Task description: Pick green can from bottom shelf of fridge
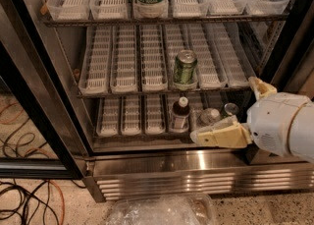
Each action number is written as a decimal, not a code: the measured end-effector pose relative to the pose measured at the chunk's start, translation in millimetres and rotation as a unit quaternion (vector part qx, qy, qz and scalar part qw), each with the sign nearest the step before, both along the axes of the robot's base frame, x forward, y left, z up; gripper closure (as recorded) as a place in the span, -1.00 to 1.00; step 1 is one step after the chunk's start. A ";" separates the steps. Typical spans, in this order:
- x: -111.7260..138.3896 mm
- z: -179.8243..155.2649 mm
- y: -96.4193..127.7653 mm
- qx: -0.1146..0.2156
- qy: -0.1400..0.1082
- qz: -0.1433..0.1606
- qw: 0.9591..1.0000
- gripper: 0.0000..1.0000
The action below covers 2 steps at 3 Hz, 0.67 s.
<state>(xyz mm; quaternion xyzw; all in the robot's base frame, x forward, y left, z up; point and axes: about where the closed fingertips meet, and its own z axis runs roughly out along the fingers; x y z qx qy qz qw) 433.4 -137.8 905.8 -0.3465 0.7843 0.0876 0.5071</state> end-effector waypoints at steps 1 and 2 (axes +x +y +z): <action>2.7 -11.0 -2.6 0.023 -0.023 -0.023 0.999 -1.00; 5.4 -21.3 -3.4 0.044 -0.046 -0.048 0.997 -1.00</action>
Offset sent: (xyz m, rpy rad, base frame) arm 0.0015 -0.0019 -0.0454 0.1196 -0.1882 -0.1428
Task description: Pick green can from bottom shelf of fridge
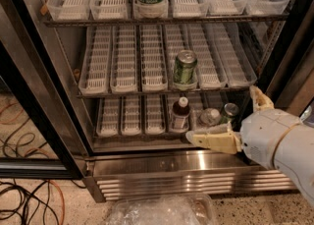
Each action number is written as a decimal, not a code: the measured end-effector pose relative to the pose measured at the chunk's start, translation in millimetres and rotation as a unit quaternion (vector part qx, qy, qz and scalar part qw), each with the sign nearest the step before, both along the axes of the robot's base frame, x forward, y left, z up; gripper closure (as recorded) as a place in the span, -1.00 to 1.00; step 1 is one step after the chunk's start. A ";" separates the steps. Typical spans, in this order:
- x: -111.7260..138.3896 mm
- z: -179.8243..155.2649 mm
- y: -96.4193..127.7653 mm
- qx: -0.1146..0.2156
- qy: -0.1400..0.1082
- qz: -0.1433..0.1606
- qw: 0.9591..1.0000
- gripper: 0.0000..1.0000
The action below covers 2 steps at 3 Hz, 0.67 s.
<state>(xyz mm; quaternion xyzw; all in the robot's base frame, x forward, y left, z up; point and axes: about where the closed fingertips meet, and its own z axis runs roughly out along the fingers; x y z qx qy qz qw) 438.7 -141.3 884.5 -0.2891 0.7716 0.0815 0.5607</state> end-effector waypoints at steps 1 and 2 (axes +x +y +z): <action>5.4 -13.0 1.1 0.029 -0.018 -0.020 0.999 -1.00; 8.0 -29.1 -7.7 0.050 -0.037 -0.045 0.997 -1.00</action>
Offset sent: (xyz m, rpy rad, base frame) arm 0.0066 0.0130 -0.0678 0.0869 -0.1800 -0.0924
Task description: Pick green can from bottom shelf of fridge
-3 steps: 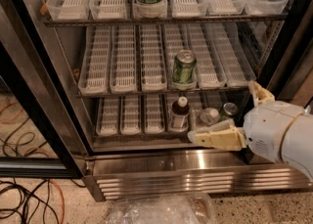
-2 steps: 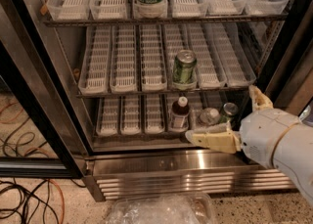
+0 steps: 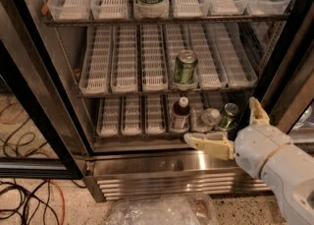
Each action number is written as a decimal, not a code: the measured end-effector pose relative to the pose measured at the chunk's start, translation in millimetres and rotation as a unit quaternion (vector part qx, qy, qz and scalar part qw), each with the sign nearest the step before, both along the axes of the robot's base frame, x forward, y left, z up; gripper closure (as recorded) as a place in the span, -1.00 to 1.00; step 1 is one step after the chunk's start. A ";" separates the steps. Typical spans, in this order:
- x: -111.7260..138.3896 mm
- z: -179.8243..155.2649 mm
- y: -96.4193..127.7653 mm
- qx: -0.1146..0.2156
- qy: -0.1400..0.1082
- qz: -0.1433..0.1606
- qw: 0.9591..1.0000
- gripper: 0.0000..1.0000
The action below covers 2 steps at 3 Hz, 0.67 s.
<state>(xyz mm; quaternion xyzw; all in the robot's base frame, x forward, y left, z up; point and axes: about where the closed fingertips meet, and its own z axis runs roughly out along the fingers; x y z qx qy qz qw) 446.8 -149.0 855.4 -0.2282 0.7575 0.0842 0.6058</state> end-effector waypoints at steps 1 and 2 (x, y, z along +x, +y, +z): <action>-3.5 -22.4 -18.1 0.008 -0.015 -0.033 0.999 -1.00; -4.5 -21.3 -15.0 0.007 -0.034 -0.031 0.999 -1.00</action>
Offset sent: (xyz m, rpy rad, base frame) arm -0.0028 -0.0158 -0.0198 0.0177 -0.0253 -0.0584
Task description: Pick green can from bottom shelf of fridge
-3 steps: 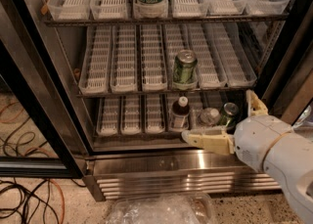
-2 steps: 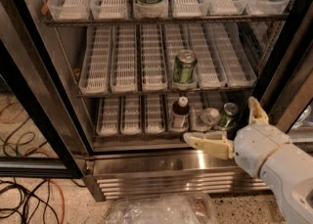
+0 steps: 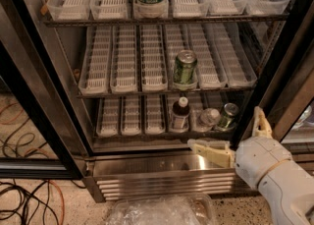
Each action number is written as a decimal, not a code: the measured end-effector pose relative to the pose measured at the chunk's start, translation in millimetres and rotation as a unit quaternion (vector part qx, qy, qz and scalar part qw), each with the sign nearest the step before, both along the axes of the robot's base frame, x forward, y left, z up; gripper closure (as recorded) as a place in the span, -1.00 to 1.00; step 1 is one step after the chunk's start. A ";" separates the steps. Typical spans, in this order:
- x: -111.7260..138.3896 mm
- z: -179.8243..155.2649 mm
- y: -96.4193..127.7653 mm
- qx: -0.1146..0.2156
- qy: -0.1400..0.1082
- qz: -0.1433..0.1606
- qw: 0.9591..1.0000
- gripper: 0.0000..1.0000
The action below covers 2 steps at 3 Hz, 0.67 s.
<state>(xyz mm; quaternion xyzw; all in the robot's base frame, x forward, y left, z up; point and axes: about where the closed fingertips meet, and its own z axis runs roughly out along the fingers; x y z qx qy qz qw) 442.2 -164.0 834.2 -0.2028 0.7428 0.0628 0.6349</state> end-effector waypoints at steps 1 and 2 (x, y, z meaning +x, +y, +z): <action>0.0 0.0 0.0 0.000 0.000 0.000 1.000 -1.00; -2.6 -0.7 1.6 0.014 -0.005 -0.001 1.000 -1.00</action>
Offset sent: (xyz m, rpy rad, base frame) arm -0.0062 0.0073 -0.0088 0.0731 -0.0248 -0.0127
